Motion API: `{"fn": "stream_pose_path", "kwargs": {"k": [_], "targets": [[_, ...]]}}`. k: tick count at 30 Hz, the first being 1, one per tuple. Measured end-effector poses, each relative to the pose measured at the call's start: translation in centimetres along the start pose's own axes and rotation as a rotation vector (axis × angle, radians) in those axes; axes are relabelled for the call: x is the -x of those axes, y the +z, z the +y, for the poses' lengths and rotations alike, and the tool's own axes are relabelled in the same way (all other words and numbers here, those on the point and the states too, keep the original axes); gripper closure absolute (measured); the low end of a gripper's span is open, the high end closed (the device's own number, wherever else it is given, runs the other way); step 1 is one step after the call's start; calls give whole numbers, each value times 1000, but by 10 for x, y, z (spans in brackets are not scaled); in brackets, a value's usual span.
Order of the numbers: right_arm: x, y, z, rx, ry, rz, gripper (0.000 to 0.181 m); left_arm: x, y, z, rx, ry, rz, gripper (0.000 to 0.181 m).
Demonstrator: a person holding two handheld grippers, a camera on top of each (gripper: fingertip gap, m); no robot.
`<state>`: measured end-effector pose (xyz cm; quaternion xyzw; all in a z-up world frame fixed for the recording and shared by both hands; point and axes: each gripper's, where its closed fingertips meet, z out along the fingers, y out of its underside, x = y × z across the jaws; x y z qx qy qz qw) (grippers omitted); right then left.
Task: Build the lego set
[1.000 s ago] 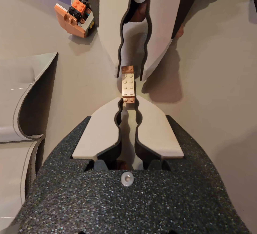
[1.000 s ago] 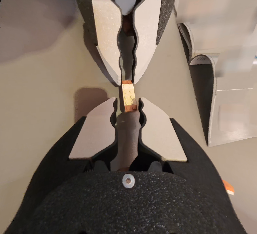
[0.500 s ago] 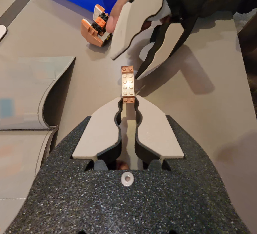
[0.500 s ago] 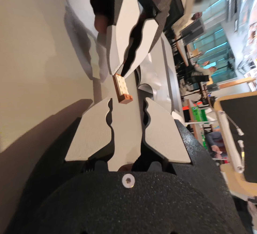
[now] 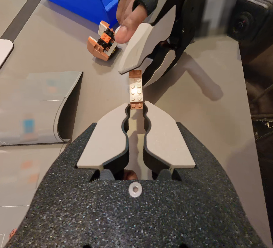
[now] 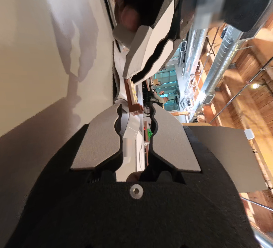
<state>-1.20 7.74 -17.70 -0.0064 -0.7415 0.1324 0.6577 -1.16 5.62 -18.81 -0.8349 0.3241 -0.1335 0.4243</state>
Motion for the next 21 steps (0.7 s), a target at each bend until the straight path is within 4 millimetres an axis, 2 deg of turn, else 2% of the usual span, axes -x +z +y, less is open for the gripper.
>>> {"fn": "stream_pose_path", "kwargs": {"k": [7, 16, 21], "targets": [[-12, -4, 1, 20, -90, 100, 163, -3, -2, -13, 25, 24, -4, 165], [-32, -12, 1, 21, -76, 181, 164, 0, -11, -35, 12, 61, -48, 165], [-43, -16, 1, 16, -28, 196, 165, 5, -18, -39, 17, 139, -139, 150]]}}
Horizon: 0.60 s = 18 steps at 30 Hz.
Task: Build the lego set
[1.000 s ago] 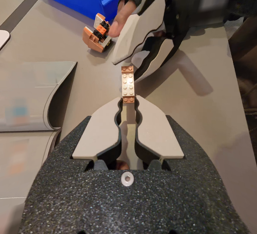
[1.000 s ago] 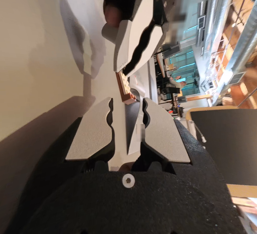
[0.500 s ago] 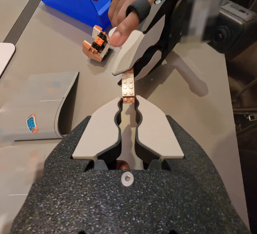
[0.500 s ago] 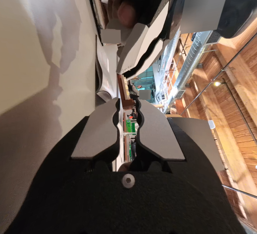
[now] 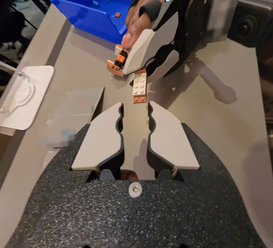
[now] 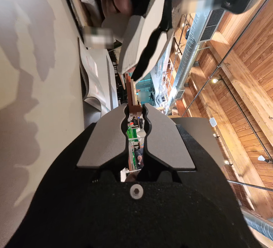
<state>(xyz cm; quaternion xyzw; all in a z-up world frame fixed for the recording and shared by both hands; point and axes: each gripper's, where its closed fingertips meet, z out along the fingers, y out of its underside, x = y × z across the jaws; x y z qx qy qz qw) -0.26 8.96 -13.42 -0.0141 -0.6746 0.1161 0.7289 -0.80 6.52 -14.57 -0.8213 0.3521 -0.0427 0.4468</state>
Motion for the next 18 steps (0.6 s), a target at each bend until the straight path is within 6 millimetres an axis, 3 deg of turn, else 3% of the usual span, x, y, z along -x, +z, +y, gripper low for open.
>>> {"fn": "stream_pose_path", "kwargs": {"k": [4, 8, 18], "targets": [[-4, 2, 3, 17, 23, -15, 165, 3, -10, -19, -101, 241, -172, 138], [-8, 4, 2, 19, 63, -35, 165, -4, -8, -30, -118, 545, -331, 140], [-22, 3, -6, 27, 77, -28, 165, 8, 4, -32, 52, 836, -552, 153]]}}
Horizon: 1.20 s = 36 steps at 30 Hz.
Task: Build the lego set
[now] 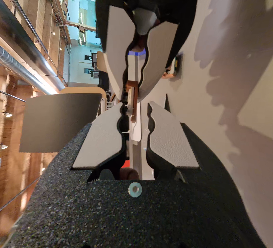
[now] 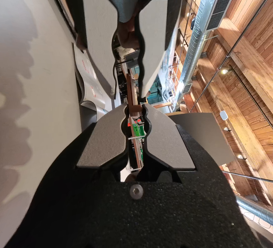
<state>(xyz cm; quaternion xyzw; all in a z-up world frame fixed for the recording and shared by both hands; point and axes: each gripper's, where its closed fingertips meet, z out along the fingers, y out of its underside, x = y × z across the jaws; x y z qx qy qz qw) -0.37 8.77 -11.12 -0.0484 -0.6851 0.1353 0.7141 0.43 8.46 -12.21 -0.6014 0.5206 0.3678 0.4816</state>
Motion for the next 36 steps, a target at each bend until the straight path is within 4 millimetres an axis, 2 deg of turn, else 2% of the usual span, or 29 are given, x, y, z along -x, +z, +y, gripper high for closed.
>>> {"fn": "stream_pose_path", "kwargs": {"k": [3, 14, 22, 28, 36], "targets": [[-1, -1, -2, -1, -11, -4, 165, 7, 1, 1, 45, 86, -71, 170], [-6, -3, -8, -12, -27, 7, 165, 13, -3, -5, 35, 189, -127, 171], [-10, -4, -10, -15, -37, 10, 165, 15, -5, -6, -2, 148, -131, 172], [-4, -1, -6, 9, -33, -17, 164, 9, 0, -2, 7, 84, -82, 172], [-5, -2, -1, 2, 109, -63, 146, 6, 3, 5, -60, -136, -37, 172]]}}
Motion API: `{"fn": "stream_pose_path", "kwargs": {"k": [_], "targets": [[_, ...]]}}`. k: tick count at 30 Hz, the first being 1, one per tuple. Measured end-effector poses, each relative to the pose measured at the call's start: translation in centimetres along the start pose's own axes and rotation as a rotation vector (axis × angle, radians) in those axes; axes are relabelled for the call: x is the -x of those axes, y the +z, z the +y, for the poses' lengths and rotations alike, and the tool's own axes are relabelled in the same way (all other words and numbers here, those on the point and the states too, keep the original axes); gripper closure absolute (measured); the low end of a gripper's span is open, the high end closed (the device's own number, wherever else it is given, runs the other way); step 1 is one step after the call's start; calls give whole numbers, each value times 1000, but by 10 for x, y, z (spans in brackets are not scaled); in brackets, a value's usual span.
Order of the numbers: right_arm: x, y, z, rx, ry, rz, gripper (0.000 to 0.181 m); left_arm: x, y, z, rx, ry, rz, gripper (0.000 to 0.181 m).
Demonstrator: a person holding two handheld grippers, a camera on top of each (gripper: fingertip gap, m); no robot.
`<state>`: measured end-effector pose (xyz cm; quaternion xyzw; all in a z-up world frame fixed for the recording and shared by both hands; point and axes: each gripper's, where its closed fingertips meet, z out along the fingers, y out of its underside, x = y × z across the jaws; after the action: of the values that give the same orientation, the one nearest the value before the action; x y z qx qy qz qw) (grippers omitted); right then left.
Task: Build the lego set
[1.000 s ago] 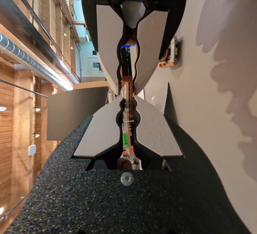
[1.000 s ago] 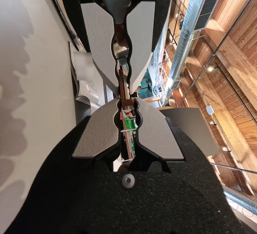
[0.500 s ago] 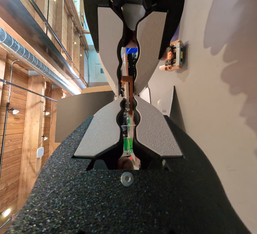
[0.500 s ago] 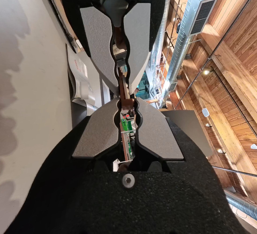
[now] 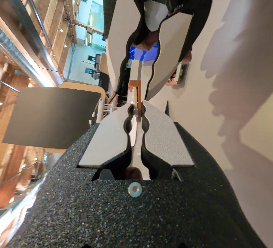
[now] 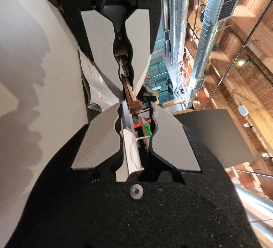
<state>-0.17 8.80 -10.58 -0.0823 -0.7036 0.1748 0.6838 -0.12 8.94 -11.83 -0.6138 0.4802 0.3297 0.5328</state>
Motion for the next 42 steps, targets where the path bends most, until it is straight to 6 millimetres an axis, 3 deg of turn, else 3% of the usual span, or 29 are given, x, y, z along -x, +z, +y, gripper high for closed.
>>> {"fn": "stream_pose_path", "kwargs": {"k": [5, 9, 15, 21, 27, 31, 35, 42], "targets": [[2, 1, 2, -16, 95, -34, 146, -7, 1, -1, -70, -132, 56, 172], [11, 1, 3, -32, 119, -78, 160, -11, 3, 1, -109, -229, 107, 172], [16, 3, 6, -27, 121, -87, 163, -17, 5, 5, -105, -274, 156, 172], [15, 5, 11, 28, 52, -68, 164, -21, 10, 17, 39, -105, 133, 157], [18, 6, 10, 47, -5, -68, 164, -19, 10, 18, 114, -2, 129, 155], [18, 7, 5, 47, -21, -68, 164, -19, 11, 18, 161, 70, 131, 156], [22, 7, 4, 58, -40, -78, 164, -19, 14, 16, 199, 163, 117, 168], [26, 7, 6, 66, -35, -94, 166, -21, 15, 17, 184, 154, 127, 171]]}}
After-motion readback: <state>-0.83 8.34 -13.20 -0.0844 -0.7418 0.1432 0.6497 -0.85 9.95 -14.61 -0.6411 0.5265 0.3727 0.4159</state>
